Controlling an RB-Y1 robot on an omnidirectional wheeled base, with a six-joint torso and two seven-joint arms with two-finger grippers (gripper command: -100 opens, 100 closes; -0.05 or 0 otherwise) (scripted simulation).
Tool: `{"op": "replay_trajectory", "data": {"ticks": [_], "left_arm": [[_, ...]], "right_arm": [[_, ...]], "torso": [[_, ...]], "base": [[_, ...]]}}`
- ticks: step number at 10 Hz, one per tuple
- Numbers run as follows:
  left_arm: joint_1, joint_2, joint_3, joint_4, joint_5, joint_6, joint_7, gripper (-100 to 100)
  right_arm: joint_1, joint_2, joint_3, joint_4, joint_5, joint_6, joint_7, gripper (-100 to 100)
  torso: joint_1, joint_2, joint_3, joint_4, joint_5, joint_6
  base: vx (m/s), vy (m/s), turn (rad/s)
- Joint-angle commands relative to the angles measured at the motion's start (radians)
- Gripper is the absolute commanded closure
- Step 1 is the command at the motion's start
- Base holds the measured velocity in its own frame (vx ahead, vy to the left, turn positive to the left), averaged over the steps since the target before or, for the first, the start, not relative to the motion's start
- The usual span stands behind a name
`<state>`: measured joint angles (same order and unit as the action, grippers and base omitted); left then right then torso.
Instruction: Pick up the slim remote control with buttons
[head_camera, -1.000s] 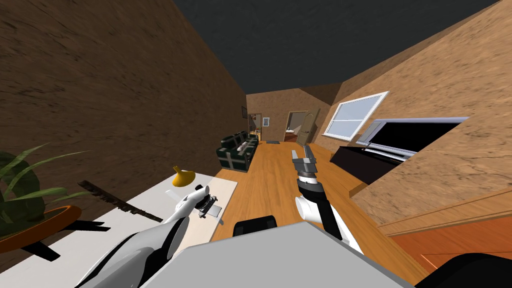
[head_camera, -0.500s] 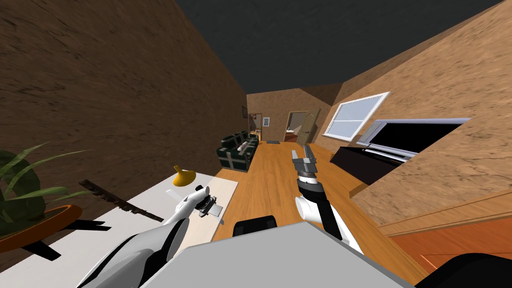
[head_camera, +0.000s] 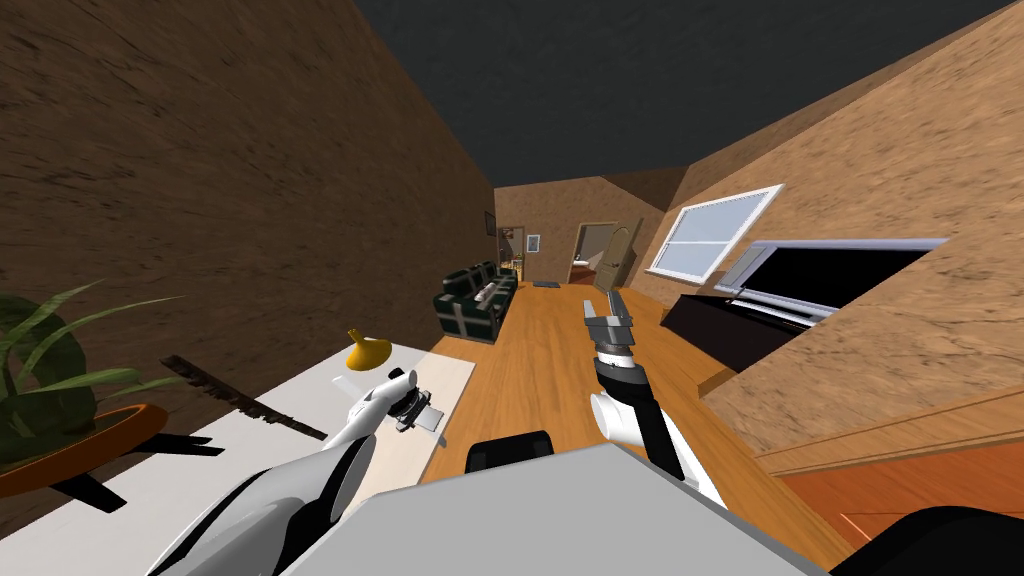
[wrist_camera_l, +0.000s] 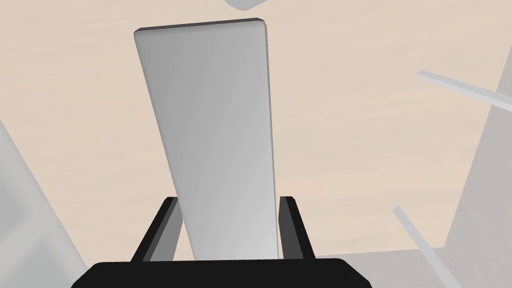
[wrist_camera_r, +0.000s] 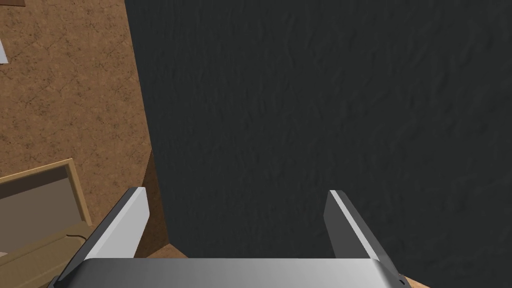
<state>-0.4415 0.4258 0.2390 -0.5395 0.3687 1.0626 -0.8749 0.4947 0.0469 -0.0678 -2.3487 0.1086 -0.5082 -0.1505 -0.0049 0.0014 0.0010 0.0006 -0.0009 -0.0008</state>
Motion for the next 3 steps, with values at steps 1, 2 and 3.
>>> {"op": "replay_trajectory", "data": {"ticks": [1,2,3], "left_arm": [[-0.006,0.017,0.007,-0.015,0.006,0.031,-0.013,100],[-0.001,0.009,0.004,-0.018,0.003,0.022,-0.005,100],[-0.001,0.010,0.004,-0.021,0.003,0.027,-0.005,0]], "right_arm": [[0.000,0.000,0.000,0.000,0.000,0.000,0.000,0],[0.000,0.000,0.000,0.000,0.000,0.000,0.000,0],[0.000,0.000,0.000,0.000,0.000,0.000,0.000,0]], "torso": [[0.000,0.000,0.000,0.000,0.000,0.000],[0.000,0.000,0.000,0.000,0.000,0.000],[0.002,-0.001,0.000,0.000,0.000,0.000]], "base": [[-0.019,-0.074,0.030],[-0.006,-0.029,0.008],[-0.002,-0.006,-0.001]]}}
